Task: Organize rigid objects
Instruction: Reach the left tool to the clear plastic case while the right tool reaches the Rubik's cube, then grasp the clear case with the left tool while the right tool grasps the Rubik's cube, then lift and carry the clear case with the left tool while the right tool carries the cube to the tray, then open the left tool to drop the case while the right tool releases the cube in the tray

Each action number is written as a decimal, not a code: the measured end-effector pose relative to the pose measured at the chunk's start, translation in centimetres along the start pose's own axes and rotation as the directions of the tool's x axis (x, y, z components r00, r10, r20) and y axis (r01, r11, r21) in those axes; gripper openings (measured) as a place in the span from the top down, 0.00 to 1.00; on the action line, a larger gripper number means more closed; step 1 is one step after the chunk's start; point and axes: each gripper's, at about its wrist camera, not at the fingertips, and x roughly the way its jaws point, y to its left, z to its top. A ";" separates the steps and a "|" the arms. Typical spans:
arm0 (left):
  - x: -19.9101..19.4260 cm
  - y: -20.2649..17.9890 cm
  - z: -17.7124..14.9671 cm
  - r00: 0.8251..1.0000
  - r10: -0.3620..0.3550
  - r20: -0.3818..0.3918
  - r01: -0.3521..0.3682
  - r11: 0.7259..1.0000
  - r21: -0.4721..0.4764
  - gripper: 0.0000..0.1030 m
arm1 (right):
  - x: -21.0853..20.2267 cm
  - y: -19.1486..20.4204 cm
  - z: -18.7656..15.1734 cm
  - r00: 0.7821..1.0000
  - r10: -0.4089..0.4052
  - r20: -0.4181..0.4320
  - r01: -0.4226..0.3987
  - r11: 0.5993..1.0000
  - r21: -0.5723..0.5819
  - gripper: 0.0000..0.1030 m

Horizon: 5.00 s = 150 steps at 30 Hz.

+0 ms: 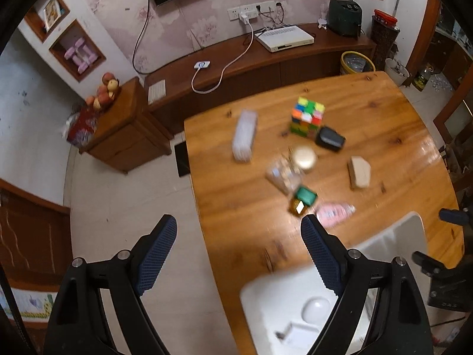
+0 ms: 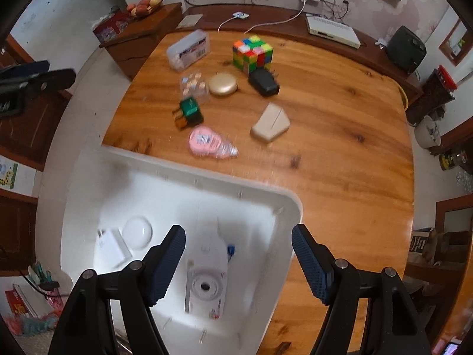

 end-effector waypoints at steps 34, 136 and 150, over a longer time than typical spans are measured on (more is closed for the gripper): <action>22.1 0.3 11.5 0.971 -0.081 -0.224 0.081 0.997 -0.008 0.15 | 11.9 -0.9 24.5 0.992 -0.032 0.123 0.079 0.916 -0.394 0.27; 10.6 -7.0 -16.0 0.959 -0.166 -0.228 0.100 0.957 -0.273 0.45 | 6.8 11.0 -9.7 0.991 0.133 -0.027 -0.132 0.897 -0.422 0.33; 4.1 -7.8 -14.2 0.978 -0.132 -0.164 0.100 0.976 -0.193 0.15 | 1.8 8.6 -8.2 0.979 0.189 0.077 -0.150 0.922 -0.356 0.33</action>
